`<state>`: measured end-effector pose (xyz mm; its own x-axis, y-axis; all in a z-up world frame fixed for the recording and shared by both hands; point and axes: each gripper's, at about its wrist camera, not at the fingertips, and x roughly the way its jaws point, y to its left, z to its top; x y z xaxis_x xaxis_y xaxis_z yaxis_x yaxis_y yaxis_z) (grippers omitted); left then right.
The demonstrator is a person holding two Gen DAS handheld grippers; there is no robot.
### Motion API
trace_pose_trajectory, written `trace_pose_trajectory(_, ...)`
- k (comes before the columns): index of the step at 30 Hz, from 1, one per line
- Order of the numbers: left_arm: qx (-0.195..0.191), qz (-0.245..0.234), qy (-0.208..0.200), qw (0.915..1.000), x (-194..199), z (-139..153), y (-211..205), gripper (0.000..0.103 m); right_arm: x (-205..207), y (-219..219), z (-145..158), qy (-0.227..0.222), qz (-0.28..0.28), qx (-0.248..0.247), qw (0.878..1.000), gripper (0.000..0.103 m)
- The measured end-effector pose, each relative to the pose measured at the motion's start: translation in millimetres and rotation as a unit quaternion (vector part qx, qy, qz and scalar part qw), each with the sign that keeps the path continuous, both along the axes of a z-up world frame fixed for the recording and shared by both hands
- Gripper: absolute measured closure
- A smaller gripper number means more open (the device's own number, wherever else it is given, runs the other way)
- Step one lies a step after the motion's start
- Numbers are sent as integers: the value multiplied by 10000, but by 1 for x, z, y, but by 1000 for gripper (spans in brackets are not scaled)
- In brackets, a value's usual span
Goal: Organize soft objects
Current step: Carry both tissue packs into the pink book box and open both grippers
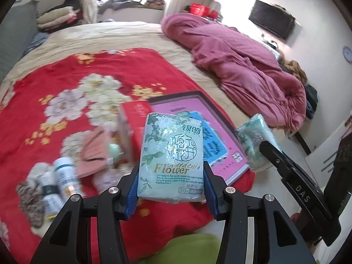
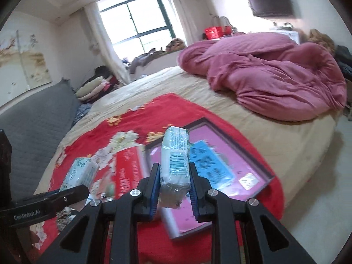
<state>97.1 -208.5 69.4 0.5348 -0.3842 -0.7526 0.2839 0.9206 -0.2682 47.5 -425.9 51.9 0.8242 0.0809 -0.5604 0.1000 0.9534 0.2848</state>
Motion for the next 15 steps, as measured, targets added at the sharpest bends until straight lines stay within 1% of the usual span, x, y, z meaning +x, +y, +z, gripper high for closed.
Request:
trace_pose_trajectory(4,120,-293,138,9994,18,-17,-40,51,14,-29,-17,267,-114,60,9996,78)
trace_pose_trajectory(8,263,-515,380,9976,35,-36,-77,51,26,-50,-38,515,-215,136,9983,78)
trace_pose_trajectory(12,484,-669,542,9951,52,-55,-107,51,40,-68,-59,735,-245,173,9968,78)
trace_pose_trajectory(15,661,-749,626,9930,64,-70,-123,51,48,-77,-68,861,-249,222,9957,78)
